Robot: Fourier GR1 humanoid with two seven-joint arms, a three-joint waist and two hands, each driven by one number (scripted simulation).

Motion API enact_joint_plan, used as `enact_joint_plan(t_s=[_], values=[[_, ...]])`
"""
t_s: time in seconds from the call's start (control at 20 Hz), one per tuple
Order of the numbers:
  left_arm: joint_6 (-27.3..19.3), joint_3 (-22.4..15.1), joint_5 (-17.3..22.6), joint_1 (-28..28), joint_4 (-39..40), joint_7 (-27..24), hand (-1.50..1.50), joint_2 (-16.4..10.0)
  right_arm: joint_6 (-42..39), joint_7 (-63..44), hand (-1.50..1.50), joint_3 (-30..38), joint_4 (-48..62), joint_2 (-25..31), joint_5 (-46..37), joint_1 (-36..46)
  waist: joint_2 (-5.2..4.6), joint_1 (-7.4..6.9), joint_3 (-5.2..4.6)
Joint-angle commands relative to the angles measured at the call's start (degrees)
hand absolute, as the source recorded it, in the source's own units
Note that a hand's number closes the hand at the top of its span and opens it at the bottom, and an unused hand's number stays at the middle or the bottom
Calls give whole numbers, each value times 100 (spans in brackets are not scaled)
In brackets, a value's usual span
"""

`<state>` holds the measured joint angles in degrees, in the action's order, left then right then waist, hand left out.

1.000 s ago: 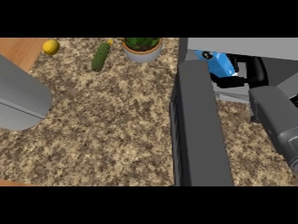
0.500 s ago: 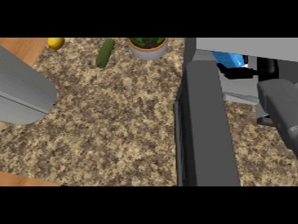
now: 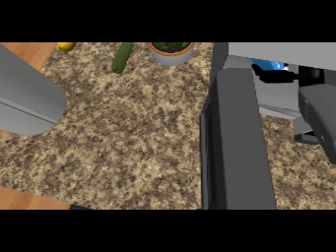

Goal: Pick up the milk, place it into the microwave and close the microwave

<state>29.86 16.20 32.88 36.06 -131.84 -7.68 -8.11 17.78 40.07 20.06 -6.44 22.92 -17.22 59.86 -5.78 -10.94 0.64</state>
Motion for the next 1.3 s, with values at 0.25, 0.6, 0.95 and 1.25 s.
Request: enact_joint_plan(t_s=[0.25,0.6,0.95,1.25], values=[[-103,137,-74,-184,29,84,-150,-136,38,-43,150,68,33,138,26,104,-90,-134,13],[-110,213,-149,-271,55,134,-150,-246,-3,14,150,94,61,230,28,68,-95,-138,20],[-94,227,-177,-357,186,186,-150,-325,-390,159,-150,264,2,-210,227,332,-36,-218,15],[-97,151,-177,-537,224,282,-150,-419,-366,-606,-150,-265,291,-442,-315,817,25,-261,-46]])
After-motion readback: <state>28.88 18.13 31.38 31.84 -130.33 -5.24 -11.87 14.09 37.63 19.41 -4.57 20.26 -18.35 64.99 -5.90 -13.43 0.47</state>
